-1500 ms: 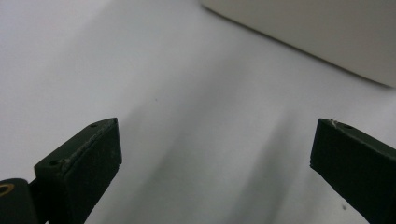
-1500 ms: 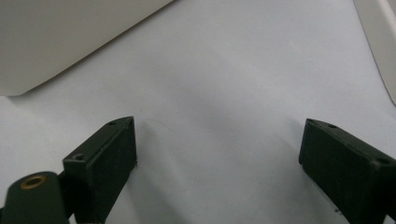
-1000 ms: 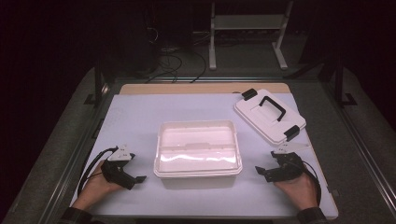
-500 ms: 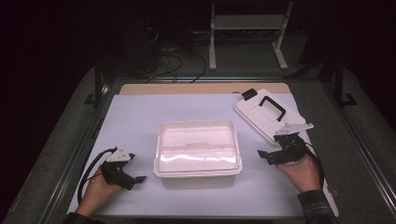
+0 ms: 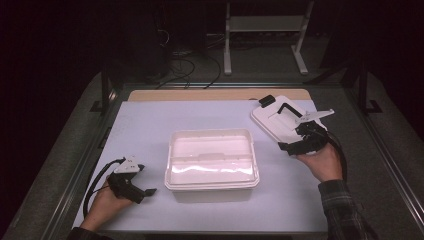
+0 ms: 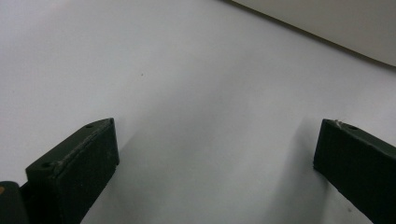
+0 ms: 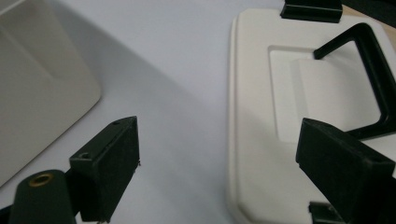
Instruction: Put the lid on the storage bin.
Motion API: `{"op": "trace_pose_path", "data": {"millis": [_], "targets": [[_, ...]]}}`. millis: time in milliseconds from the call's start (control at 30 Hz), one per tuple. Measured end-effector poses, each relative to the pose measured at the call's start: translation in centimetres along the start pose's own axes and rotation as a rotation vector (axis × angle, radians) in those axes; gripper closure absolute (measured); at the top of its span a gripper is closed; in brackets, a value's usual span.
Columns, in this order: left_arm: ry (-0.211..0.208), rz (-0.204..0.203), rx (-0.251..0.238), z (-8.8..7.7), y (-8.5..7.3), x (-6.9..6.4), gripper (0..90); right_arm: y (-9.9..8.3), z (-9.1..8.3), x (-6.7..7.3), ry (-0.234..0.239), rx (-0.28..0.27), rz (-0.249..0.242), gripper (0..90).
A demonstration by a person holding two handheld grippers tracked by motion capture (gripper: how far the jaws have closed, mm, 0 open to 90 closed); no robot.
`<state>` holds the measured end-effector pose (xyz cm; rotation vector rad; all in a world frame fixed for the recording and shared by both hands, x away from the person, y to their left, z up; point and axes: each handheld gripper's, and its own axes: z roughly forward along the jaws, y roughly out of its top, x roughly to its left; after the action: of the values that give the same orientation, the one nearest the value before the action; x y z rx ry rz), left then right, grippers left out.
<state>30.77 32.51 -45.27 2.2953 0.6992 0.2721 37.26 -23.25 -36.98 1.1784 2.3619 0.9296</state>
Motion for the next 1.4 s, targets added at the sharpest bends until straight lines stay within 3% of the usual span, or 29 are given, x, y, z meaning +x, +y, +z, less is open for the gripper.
{"op": "trace_pose_path", "data": {"millis": [600, 900, 1167, 1400], "targets": [[-0.001, -0.001, -0.001, 0.0, 0.0, 0.0, 0.0, 4.3, 2.7, -5.6, -0.044, 0.061, 0.016, 13.7], [-0.002, -0.002, -0.001, 0.0, 0.0, 0.0, 0.0, 5.9, 4.6, -8.8, -0.058, 0.134, 0.031, 14.6], [-0.002, -0.001, -0.001, 0.0, 0.0, 0.0, 0.0, 6.8, 6.8, -10.9, -0.054, 0.199, 0.052, 25.1], [-0.001, 0.0, 0.0, 0.0, 0.0, 0.0, 0.0, 6.7, 8.3, -12.0, -0.025, 0.266, 0.081, 44.2]]}}
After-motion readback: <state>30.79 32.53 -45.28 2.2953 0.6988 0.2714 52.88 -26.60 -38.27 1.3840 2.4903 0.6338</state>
